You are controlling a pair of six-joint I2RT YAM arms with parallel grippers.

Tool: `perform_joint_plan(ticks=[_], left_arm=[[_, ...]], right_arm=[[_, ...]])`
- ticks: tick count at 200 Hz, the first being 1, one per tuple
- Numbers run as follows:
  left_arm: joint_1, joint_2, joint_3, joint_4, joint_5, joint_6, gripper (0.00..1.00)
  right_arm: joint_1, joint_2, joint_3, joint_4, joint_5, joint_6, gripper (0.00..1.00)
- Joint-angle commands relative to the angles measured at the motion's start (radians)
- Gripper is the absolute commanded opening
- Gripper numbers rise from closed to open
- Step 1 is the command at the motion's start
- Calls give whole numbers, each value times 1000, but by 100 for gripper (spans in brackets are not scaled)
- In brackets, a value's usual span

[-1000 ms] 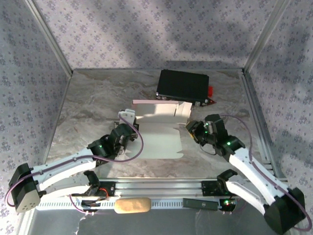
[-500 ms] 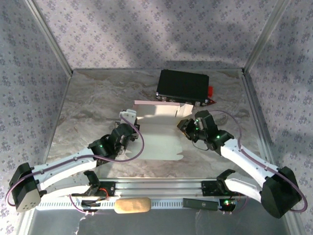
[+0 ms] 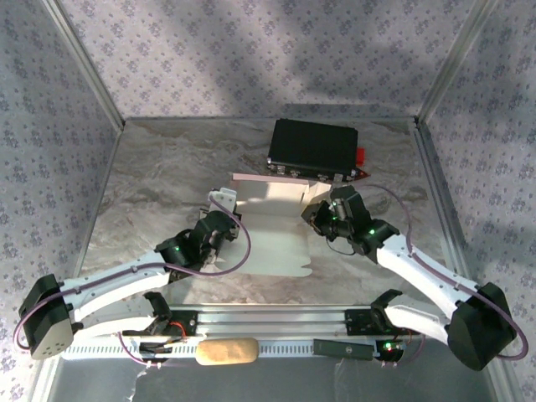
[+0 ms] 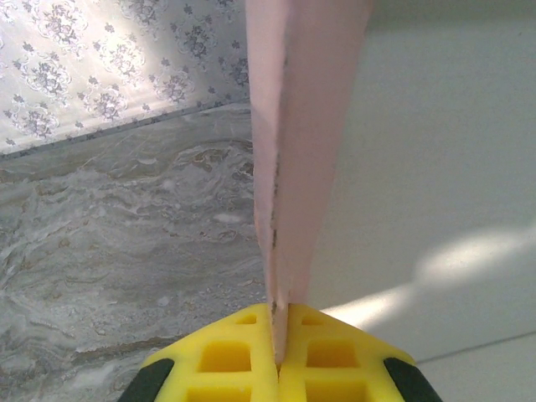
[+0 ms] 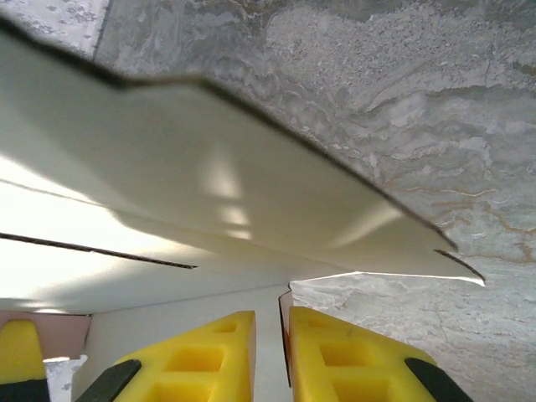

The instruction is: Fold the paper box

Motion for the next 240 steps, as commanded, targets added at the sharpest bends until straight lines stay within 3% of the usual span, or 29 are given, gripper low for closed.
perform_joint_plan(ticks=[1,118,183,240], left_arm=[[4,7,39,32,13,7,0],[5,16,40,35,16,-9,0],[5,3,46,14,11,-7,0],[9,15,64,-17,6,-12,0]], right_arm=[[21,25,54,-25,-2,-32,19],[113,155,110,22,24,-44,17],[118,118,147,-97,153,-136,18],[118,-132,59,-159,307,-219,39]])
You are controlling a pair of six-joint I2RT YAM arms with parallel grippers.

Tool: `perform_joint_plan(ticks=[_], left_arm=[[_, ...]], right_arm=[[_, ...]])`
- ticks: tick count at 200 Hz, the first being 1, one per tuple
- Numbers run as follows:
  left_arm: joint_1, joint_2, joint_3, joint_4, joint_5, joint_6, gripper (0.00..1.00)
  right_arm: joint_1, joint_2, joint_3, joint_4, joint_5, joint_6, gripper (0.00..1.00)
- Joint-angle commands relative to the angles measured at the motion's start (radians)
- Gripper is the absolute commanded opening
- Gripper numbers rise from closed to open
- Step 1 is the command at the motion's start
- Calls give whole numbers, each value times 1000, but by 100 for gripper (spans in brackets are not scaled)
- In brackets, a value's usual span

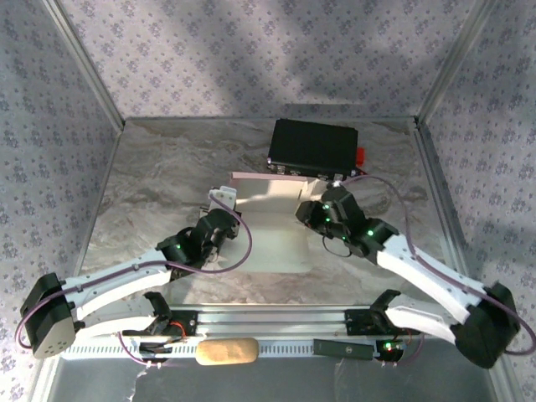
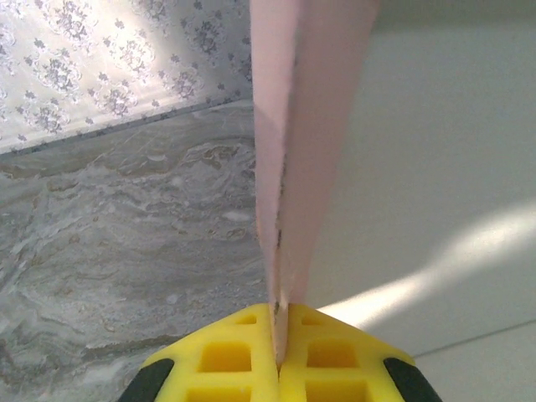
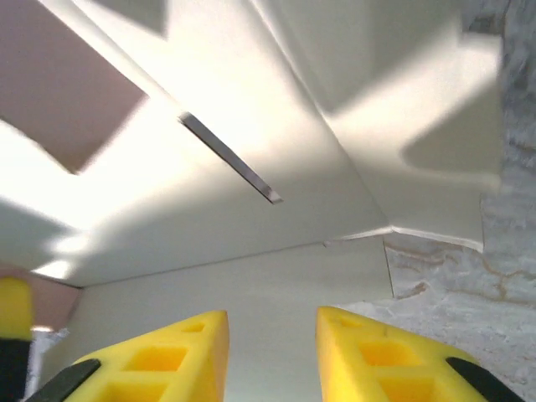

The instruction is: Fold the paper box

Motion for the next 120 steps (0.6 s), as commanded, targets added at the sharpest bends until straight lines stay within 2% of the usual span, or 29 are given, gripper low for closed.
perform_joint_plan(ticks=[1,32,79,120], left_arm=[[-2,-4,42,2,14,-4,0],[-2,3,50,4,17,2,0],[-3,10,59,1,24,7,0],[-3,16,63,4,33,8,0]], right_arm=[[-1,-68,-26,-58,91,-62,39],[-11,-10,-56,-28,27,-24,42],[-1,54,-54,-11,47,-15,51],[0,133,-28,36,26,-17,49]])
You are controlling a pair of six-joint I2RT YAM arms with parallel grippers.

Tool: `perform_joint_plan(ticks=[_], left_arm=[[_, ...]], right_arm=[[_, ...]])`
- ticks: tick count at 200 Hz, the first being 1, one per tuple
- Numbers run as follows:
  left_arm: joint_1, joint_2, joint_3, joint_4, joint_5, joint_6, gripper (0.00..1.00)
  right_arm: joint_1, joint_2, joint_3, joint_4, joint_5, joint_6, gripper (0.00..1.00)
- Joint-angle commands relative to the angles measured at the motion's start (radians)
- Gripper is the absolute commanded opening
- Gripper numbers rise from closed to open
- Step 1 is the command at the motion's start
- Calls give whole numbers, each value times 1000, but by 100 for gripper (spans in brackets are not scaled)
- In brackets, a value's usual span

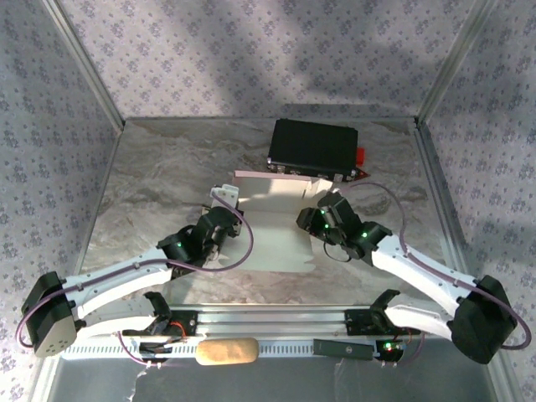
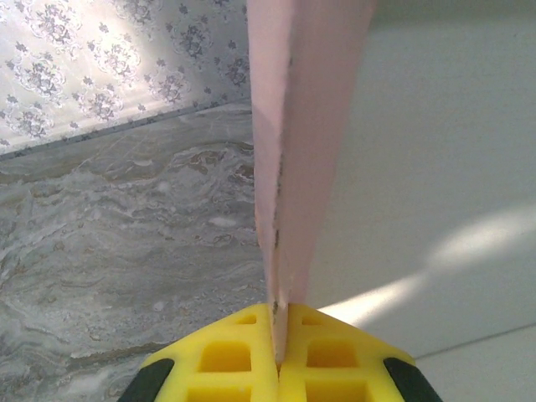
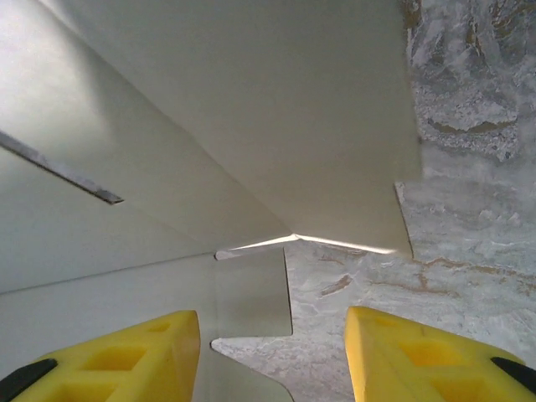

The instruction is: Fold the paper box

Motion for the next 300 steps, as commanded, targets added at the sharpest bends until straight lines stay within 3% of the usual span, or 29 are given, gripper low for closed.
perform_joint_plan(ticks=[1,65,300], left_arm=[[-4,2,38,8,9,7,0],[-3,15,43,10,12,12,0],[-3,30,53,22,22,-7,0]], right_arm=[[4,38,40,26,-1,-1,49],[2,60,107,-7,17,-34,37],[79,195,186,47,-9,-46,32]])
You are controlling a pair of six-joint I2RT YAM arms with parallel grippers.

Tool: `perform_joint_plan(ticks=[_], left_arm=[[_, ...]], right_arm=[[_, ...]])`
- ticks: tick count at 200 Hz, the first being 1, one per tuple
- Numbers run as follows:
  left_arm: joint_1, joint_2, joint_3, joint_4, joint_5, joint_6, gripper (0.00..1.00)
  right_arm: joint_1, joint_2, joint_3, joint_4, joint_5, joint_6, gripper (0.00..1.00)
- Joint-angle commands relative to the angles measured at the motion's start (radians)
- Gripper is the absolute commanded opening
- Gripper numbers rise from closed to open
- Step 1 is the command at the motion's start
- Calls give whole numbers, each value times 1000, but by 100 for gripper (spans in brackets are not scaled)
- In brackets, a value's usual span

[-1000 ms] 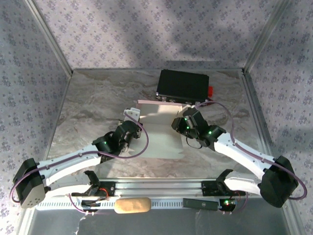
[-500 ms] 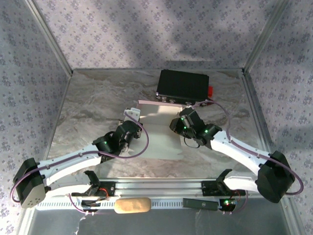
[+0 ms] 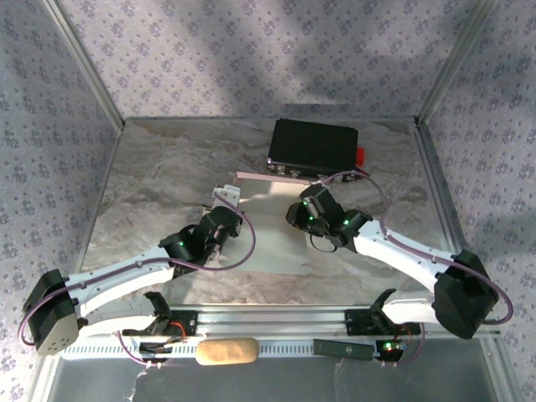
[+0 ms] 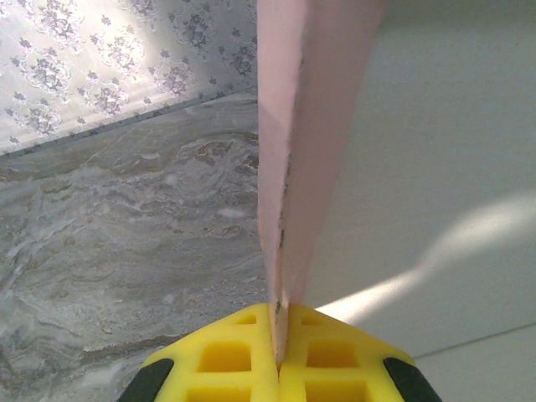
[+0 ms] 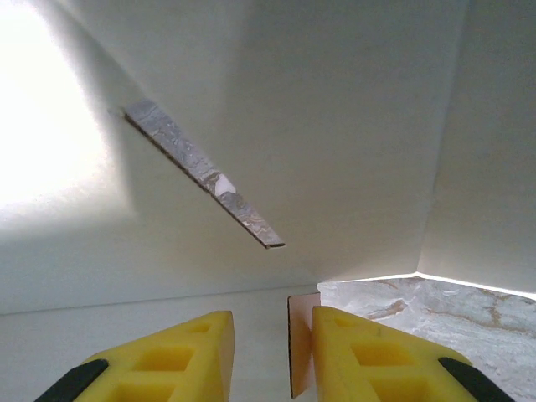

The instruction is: Fold the paper box

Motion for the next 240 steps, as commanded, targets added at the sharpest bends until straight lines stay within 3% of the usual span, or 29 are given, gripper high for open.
perform_joint_plan(ticks=[1,149,190,240], left_arm=[[-4,10,50,41,35,-21,0],[-3,1,42,45,38,-31,0],[-1,4,41,45,38,-33,0],[9,-10,40,36,44,-35,0]], right_arm=[[28,21,50,28,-16,-24,32],[35,68,46,117,-86,5,24],[38,62,62,98,-94,-2,16],[39,53,51,88,-86,1,15]])
